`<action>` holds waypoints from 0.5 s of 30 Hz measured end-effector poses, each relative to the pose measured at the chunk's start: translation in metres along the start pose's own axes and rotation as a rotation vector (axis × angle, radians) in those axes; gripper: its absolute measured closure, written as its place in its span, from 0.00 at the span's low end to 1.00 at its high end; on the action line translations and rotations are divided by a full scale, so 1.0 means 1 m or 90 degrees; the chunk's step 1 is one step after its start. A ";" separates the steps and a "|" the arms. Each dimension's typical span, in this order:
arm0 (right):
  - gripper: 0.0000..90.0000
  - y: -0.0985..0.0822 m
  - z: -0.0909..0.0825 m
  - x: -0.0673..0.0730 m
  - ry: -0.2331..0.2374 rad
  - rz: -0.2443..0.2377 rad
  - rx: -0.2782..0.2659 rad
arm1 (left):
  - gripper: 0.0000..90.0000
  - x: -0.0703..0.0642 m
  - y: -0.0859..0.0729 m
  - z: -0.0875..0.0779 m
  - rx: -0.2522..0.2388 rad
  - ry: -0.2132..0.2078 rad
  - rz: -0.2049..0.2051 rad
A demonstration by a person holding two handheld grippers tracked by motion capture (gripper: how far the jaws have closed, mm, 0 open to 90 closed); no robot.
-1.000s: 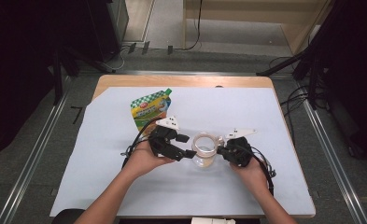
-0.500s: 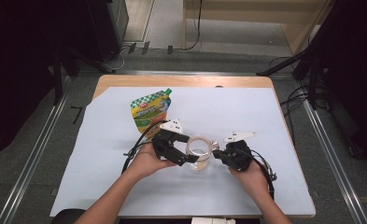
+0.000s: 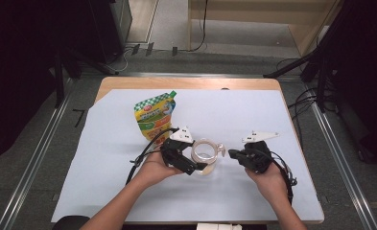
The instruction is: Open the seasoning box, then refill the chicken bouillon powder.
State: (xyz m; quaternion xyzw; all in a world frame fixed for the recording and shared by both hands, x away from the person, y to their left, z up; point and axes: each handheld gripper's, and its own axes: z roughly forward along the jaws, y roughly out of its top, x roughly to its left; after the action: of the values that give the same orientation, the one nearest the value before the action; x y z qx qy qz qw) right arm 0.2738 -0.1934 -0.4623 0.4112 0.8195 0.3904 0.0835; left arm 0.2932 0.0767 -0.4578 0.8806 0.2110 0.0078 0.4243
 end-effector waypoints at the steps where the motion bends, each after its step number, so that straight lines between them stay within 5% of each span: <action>1: 1.00 0.000 0.003 -0.003 -0.002 0.003 0.003 | 0.12 0.000 0.000 0.001 -0.002 0.000 0.000; 15: 1.00 0.008 0.043 -0.010 -0.004 0.015 0.032 | 0.11 -0.001 -0.001 0.003 -0.009 0.005 0.002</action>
State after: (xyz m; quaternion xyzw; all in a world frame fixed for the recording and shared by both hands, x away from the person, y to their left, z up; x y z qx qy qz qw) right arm 0.3046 -0.1735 -0.4875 0.4238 0.8239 0.3695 0.0712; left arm 0.2927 0.0749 -0.4599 0.8778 0.2108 0.0133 0.4299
